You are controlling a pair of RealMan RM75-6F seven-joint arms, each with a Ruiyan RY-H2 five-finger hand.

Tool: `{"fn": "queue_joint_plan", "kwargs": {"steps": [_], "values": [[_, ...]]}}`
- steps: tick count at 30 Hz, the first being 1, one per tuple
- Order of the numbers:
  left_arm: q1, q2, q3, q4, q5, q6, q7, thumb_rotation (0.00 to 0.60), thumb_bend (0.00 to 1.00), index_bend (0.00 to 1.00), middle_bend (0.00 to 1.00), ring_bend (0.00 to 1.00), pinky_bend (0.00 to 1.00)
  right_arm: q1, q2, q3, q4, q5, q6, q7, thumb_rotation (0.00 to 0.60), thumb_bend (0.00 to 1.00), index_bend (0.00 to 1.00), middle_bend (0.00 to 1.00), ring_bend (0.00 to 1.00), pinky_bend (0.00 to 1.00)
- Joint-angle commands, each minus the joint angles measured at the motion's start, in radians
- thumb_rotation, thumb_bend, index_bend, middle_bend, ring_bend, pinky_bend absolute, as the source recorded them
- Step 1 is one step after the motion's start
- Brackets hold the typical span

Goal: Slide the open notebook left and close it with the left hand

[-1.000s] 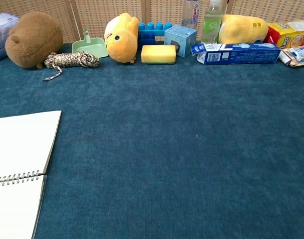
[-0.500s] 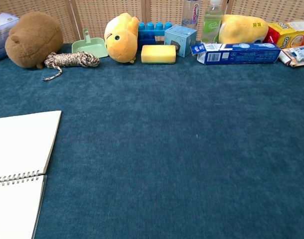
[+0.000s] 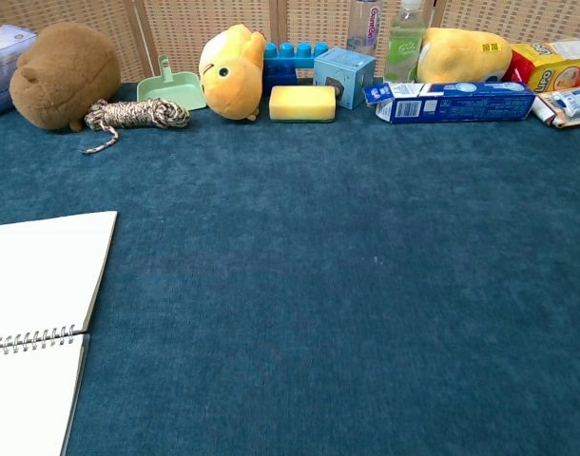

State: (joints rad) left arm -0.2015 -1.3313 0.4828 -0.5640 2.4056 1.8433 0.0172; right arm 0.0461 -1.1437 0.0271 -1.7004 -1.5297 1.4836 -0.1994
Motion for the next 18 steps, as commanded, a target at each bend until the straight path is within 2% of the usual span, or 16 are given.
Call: {"fn": "queue_joint_plan", "kwargs": {"steps": [1, 10, 18], "values": [[0.020, -0.004, 0.014, 0.046, -0.004, 0.010, 0.029, 0.425, 0.00, 0.00, 0.00, 0.00, 0.16, 0.000, 0.000, 0.000, 0.000, 0.000, 0.000, 0.000, 0.600, 0.00, 0.00, 0.00, 0.00, 0.00], [0.043, -0.027, 0.039, 0.162, -0.024, 0.031, 0.033, 0.421, 0.01, 0.00, 0.00, 0.00, 0.14, 0.001, -0.007, -0.005, -0.001, 0.001, -0.007, -0.011, 0.600, 0.00, 0.00, 0.00, 0.00, 0.00], [0.056, -0.049, 0.012, 0.166, -0.080, -0.002, 0.126, 0.421, 0.04, 0.00, 0.00, 0.00, 0.05, 0.000, -0.010, -0.005, 0.000, 0.001, -0.005, -0.016, 0.600, 0.00, 0.00, 0.00, 0.00, 0.00]]}}
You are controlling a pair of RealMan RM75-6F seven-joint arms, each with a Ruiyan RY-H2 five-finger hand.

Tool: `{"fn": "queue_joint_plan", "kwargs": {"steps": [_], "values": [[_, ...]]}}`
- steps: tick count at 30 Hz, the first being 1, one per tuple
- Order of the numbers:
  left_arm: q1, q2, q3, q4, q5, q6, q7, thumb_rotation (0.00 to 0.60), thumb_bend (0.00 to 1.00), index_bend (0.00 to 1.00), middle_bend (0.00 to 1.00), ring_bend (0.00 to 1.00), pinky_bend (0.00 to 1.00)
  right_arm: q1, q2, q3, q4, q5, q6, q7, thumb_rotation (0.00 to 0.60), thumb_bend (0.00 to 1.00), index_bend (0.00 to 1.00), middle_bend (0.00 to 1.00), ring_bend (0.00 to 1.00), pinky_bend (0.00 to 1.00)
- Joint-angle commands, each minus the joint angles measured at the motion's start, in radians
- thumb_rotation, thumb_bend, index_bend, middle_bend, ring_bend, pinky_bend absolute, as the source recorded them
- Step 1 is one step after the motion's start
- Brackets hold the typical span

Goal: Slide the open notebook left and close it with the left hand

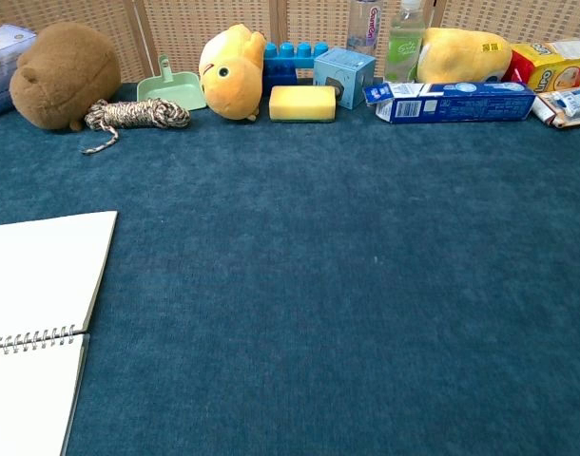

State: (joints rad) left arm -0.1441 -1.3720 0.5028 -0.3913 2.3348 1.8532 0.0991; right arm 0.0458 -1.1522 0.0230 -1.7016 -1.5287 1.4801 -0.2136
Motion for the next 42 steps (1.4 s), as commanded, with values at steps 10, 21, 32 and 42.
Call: {"fn": "queue_joint_plan", "kwargs": {"steps": [10, 21, 32, 42], "values": [[-0.057, -0.001, 0.004, -0.112, 0.016, 0.015, 0.119, 0.417, 0.04, 0.00, 0.00, 0.00, 0.05, 0.001, -0.001, 0.000, 0.001, 0.000, 0.000, 0.000, 0.600, 0.00, 0.00, 0.00, 0.00, 0.00], [-0.114, 0.025, 0.033, -0.247, 0.076, 0.008, 0.189, 0.472, 0.05, 0.00, 0.00, 0.00, 0.06, 0.000, 0.003, 0.001, -0.004, 0.000, 0.000, 0.003, 0.600, 0.00, 0.00, 0.00, 0.00, 0.00], [-0.153, 0.048, 0.058, -0.434, 0.113, -0.152, 0.274, 0.476, 0.05, 0.00, 0.00, 0.00, 0.06, -0.001, 0.009, 0.003, -0.006, 0.006, 0.000, 0.011, 0.600, 0.00, 0.00, 0.00, 0.00, 0.00], [-0.147, 0.141, 0.000, -0.582, -0.065, -0.264, 0.181, 0.478, 0.05, 0.00, 0.00, 0.00, 0.07, -0.002, 0.010, 0.001, -0.008, 0.004, 0.001, 0.008, 0.600, 0.00, 0.00, 0.00, 0.00, 0.00]]}}
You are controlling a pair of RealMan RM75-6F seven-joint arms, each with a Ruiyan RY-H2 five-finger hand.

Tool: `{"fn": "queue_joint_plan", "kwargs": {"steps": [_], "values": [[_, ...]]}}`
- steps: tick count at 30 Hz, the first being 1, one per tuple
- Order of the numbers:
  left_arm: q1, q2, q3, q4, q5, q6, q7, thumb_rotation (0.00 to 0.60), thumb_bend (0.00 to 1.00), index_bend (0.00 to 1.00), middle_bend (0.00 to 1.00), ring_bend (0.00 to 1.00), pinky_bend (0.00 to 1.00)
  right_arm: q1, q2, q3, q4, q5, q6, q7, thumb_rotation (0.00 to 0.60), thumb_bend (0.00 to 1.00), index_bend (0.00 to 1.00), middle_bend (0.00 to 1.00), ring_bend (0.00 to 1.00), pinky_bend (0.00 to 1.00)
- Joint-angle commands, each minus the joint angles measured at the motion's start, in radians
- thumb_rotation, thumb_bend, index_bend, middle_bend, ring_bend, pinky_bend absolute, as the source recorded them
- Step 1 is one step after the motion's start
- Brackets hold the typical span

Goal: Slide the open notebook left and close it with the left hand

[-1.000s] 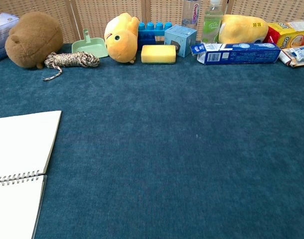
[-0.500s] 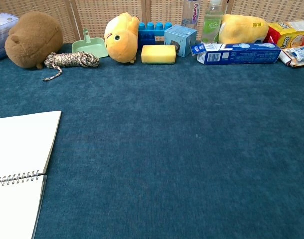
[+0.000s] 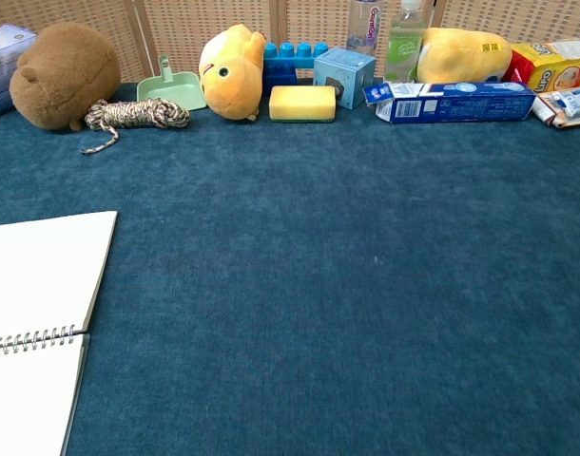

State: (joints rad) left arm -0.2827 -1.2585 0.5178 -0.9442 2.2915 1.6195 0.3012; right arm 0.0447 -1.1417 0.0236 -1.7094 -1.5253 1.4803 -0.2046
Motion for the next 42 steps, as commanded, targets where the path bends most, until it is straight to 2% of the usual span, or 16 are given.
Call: {"fn": "queue_joint_plan", "kwargs": {"steps": [1, 5, 10, 18, 22, 25, 27, 29, 32, 42], "values": [[-0.012, 0.031, -0.014, -0.027, -0.015, -0.034, -0.012, 0.477, 0.05, 0.00, 0.00, 0.00, 0.07, -0.001, 0.000, 0.000, 0.000, 0.001, 0.001, -0.002, 0.600, 0.00, 0.00, 0.00, 0.00, 0.00], [-0.008, 0.042, 0.001, -0.008, 0.002, -0.051, 0.003, 0.478, 0.05, 0.00, 0.00, 0.00, 0.08, -0.002, -0.001, -0.001, 0.001, 0.006, -0.002, -0.007, 0.600, 0.00, 0.00, 0.00, 0.00, 0.00], [0.015, 0.049, 0.018, 0.072, 0.018, -0.027, -0.005, 0.475, 0.05, 0.00, 0.00, 0.00, 0.08, 0.001, -0.005, -0.002, 0.000, 0.007, -0.007, -0.015, 0.600, 0.00, 0.00, 0.00, 0.00, 0.00], [0.048, 0.022, 0.040, 0.160, 0.040, -0.023, -0.012, 0.473, 0.05, 0.00, 0.00, 0.00, 0.08, -0.001, -0.012, -0.006, -0.002, 0.002, -0.005, -0.030, 0.600, 0.00, 0.00, 0.00, 0.00, 0.00], [0.063, -0.001, 0.034, 0.202, 0.045, -0.004, 0.001, 0.473, 0.05, 0.00, 0.00, 0.00, 0.08, -0.001, -0.012, -0.004, 0.000, 0.006, -0.005, -0.026, 0.600, 0.00, 0.00, 0.00, 0.00, 0.00], [0.087, -0.041, 0.016, 0.273, 0.047, 0.037, 0.040, 0.462, 0.05, 0.00, 0.00, 0.00, 0.07, 0.000, -0.011, -0.003, 0.002, 0.005, -0.007, -0.025, 0.600, 0.00, 0.00, 0.00, 0.00, 0.00], [0.102, -0.069, 0.005, 0.318, 0.043, 0.068, 0.043, 0.490, 0.05, 0.00, 0.00, 0.00, 0.07, -0.001, -0.011, -0.004, 0.001, 0.004, -0.006, -0.023, 0.600, 0.00, 0.00, 0.00, 0.00, 0.00], [0.115, -0.097, -0.005, 0.355, 0.037, 0.097, 0.038, 0.550, 0.05, 0.00, 0.00, 0.00, 0.07, -0.002, -0.010, -0.004, 0.001, 0.003, -0.003, -0.023, 0.600, 0.00, 0.00, 0.00, 0.00, 0.00], [0.128, -0.135, -0.011, 0.407, 0.039, 0.139, 0.035, 0.595, 0.05, 0.00, 0.00, 0.00, 0.06, -0.004, -0.008, -0.004, 0.001, 0.002, 0.000, -0.021, 0.600, 0.00, 0.00, 0.00, 0.00, 0.00], [0.172, -0.220, -0.019, 0.551, 0.020, 0.244, 0.001, 0.600, 0.04, 0.00, 0.00, 0.00, 0.05, -0.003, -0.012, -0.003, 0.007, 0.003, 0.001, -0.026, 0.600, 0.00, 0.00, 0.00, 0.00, 0.00]]}}
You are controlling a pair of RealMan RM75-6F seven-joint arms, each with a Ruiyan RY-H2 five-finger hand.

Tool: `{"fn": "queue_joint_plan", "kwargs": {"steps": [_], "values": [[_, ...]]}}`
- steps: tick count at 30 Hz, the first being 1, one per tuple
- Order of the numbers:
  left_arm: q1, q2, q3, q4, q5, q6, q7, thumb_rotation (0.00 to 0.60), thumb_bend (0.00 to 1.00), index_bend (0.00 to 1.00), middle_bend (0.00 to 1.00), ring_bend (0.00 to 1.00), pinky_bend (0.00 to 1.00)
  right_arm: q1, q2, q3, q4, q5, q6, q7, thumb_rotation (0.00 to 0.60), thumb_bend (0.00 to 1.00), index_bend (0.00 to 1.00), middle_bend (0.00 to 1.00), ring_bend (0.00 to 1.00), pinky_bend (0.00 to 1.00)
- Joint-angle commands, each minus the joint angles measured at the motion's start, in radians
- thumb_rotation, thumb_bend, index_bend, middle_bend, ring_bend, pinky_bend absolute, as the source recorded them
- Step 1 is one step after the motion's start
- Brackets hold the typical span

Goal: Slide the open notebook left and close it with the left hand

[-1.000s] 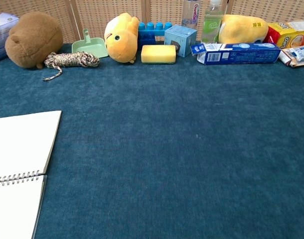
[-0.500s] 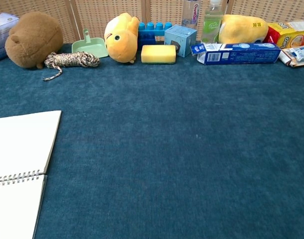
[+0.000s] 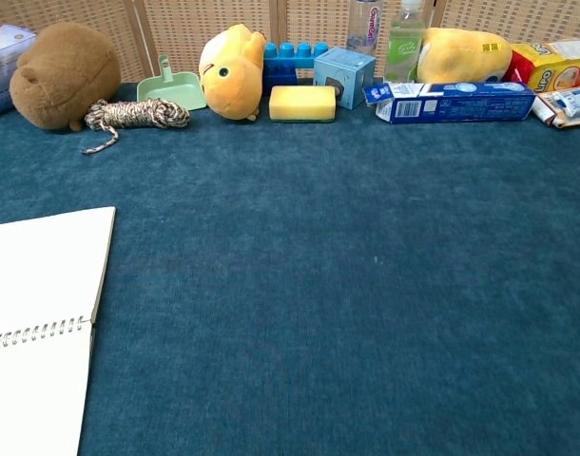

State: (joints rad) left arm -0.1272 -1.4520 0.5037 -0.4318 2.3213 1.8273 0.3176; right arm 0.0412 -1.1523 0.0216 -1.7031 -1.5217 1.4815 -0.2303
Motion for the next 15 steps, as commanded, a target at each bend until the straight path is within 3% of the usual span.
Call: {"fn": "queue_joint_plan", "kwargs": {"steps": [1, 15], "values": [[0.022, -0.034, -0.007, 0.052, -0.015, 0.043, -0.020, 0.600, 0.04, 0.00, 0.00, 0.00, 0.05, 0.000, -0.001, 0.000, 0.000, 0.000, -0.001, -0.001, 0.600, 0.00, 0.00, 0.00, 0.00, 0.00], [0.054, -0.089, -0.022, 0.154, -0.085, 0.083, -0.102, 0.600, 0.08, 0.00, 0.00, 0.00, 0.06, 0.000, -0.003, -0.001, 0.000, -0.003, 0.001, -0.002, 0.600, 0.00, 0.00, 0.00, 0.00, 0.00]]}}
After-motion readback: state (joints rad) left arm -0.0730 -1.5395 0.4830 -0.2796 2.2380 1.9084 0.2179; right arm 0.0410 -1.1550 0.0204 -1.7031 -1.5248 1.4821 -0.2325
